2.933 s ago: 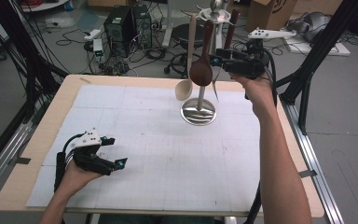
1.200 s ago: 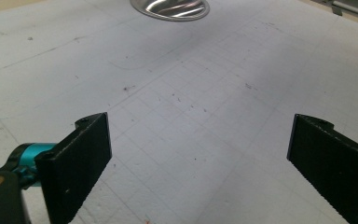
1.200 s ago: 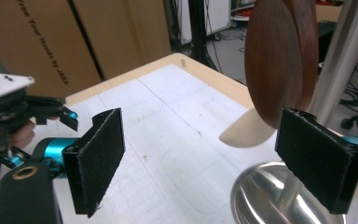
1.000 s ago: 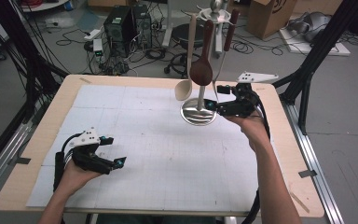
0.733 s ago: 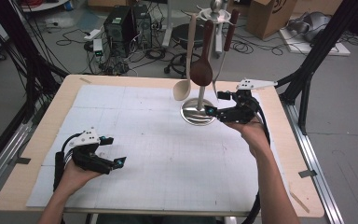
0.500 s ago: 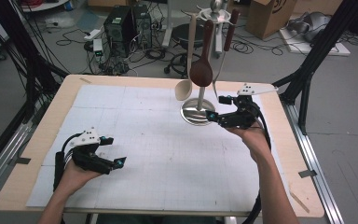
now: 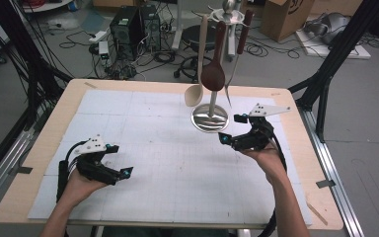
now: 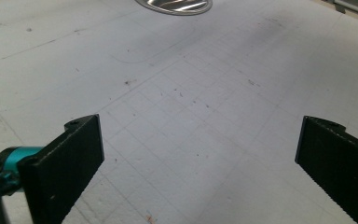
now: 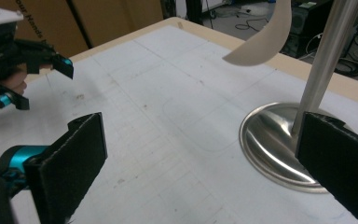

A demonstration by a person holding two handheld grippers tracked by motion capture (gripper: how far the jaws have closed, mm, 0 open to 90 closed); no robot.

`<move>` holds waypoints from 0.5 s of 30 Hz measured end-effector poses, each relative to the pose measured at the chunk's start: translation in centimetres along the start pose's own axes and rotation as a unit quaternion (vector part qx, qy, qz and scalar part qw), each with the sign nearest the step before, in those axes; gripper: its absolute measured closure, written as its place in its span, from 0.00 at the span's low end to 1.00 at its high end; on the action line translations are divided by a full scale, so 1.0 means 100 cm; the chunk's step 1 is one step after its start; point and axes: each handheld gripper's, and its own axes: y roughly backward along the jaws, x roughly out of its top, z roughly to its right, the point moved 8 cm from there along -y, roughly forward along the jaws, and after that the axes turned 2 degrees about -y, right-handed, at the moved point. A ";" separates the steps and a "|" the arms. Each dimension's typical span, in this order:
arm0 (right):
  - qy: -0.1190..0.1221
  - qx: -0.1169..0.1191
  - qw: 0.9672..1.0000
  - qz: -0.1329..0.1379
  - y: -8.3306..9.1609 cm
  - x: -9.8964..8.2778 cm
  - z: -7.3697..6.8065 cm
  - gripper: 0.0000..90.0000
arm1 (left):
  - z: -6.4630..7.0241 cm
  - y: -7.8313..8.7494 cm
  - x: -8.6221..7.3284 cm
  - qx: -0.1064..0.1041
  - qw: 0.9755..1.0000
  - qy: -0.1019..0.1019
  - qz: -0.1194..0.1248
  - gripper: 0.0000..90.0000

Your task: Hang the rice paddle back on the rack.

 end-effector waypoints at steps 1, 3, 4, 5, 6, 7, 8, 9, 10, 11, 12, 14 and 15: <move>-0.001 -0.001 1.000 -0.002 0.000 -0.002 -0.001 0.01 | 0.000 0.000 0.000 0.000 1.000 0.000 0.000 0.02; -0.001 0.001 1.000 -0.004 0.000 -0.007 -0.002 0.01 | 0.000 0.000 0.000 0.001 1.000 -0.001 -0.001 0.02; 0.001 0.001 1.000 -0.003 0.001 -0.009 -0.003 0.01 | -0.001 0.000 0.000 0.002 1.000 0.001 0.000 0.02; 0.000 0.001 1.000 -0.003 0.002 -0.012 -0.005 0.01 | -0.001 0.000 0.000 0.001 1.000 0.000 0.001 0.02; 0.000 0.001 1.000 -0.003 0.002 -0.014 -0.005 0.01 | -0.001 0.000 0.000 0.001 1.000 -0.001 -0.001 0.02; 0.001 -0.002 1.000 -0.005 0.002 -0.017 -0.005 0.01 | 0.000 0.000 0.000 0.001 1.000 -0.002 -0.001 0.02; 0.000 -0.001 1.000 -0.006 0.003 -0.019 -0.005 0.01 | 0.000 0.000 0.000 0.001 1.000 -0.002 -0.001 0.02; -0.001 -0.001 1.000 -0.006 0.003 -0.021 -0.006 0.01 | -0.001 0.000 0.000 0.001 1.000 -0.002 -0.001 0.02; -0.001 -0.003 1.000 -0.005 0.004 -0.023 -0.006 0.01 | -0.001 0.000 0.000 0.001 1.000 -0.001 0.000 0.02; -0.002 -0.003 1.000 -0.004 0.005 -0.024 -0.006 0.01 | 0.000 0.000 0.000 0.002 1.000 0.000 0.001 0.02; -0.004 -0.002 1.000 -0.004 0.005 -0.025 -0.007 0.01 | 0.000 0.000 0.000 0.001 1.000 0.000 0.001 0.02; -0.002 -0.004 1.000 -0.004 0.006 -0.029 -0.007 0.01 | 0.000 0.000 0.000 0.002 1.000 -0.001 0.000 0.02; -0.002 -0.005 1.000 -0.005 0.007 -0.030 -0.008 0.01 | 0.000 0.000 0.000 0.001 1.000 -0.003 -0.001 0.02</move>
